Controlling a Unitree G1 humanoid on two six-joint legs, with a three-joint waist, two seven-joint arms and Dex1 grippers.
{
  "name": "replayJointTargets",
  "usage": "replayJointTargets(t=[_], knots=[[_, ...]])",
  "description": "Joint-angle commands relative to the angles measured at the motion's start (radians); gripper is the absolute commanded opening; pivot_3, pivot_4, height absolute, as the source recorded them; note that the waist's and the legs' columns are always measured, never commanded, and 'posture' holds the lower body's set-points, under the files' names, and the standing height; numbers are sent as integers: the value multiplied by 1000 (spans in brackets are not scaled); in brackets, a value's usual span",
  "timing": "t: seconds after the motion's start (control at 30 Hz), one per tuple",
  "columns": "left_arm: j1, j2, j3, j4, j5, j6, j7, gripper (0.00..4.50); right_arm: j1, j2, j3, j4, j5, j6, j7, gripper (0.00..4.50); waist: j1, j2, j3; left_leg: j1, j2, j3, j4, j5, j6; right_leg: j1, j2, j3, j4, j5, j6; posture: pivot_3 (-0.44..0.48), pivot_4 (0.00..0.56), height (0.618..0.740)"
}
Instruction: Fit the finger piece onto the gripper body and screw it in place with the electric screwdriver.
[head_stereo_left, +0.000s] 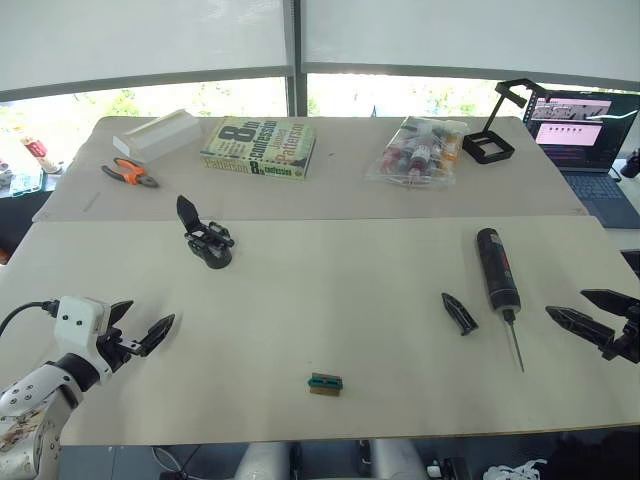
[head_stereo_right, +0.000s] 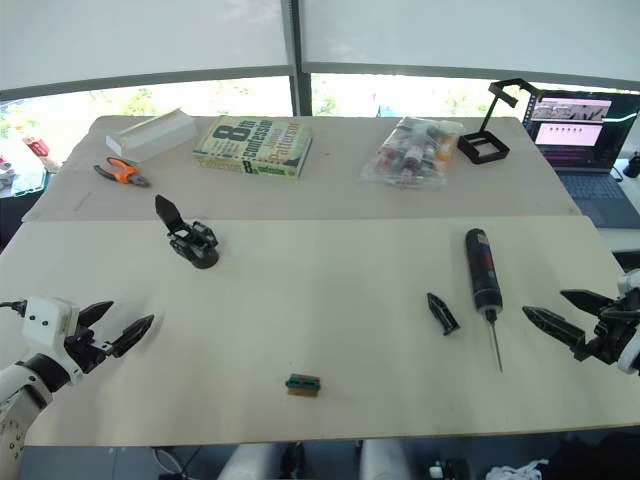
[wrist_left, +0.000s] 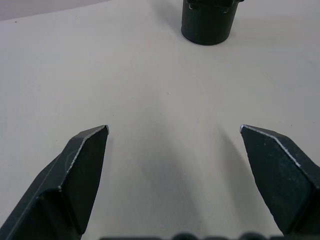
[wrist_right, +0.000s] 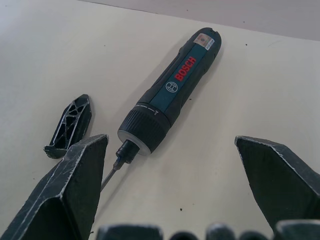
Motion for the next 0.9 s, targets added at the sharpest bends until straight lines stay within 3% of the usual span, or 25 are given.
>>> replayJointTargets(t=[0.03,0.27,0.43,0.63,0.9], knots=[[-5,5,-3,-16,10,-26,-1,4470,-13,0,-10,-42,1,-6,-10,4500,0,0,0,0,0,0,0,0,0,0,0,0,0,0,0,0,150,740],[-77,6,-37,19,10,-38,-1,4470,-133,-44,69,-172,39,42,-1,4500,-1,0,0,0,0,0,0,0,-1,0,0,0,0,1,0,0,150,740],[-178,9,-101,127,50,-98,-29,4470,-343,-104,218,-286,177,181,90,4500,-3,0,0,0,0,0,0,1,-1,-1,1,-1,1,1,0,0,150,740],[-327,-6,-193,272,108,-172,-40,4470,-549,-95,386,-362,241,227,169,4500,8,-1,0,-2,-1,-2,0,1,-1,-2,-1,-3,0,1,0,0,150,740],[-514,-41,-286,435,149,-235,-64,4470,-564,-64,430,-387,243,202,204,4500,8,-1,0,-4,-2,-1,0,3,-6,-2,-3,-4,0,4,4,0,150,740]])
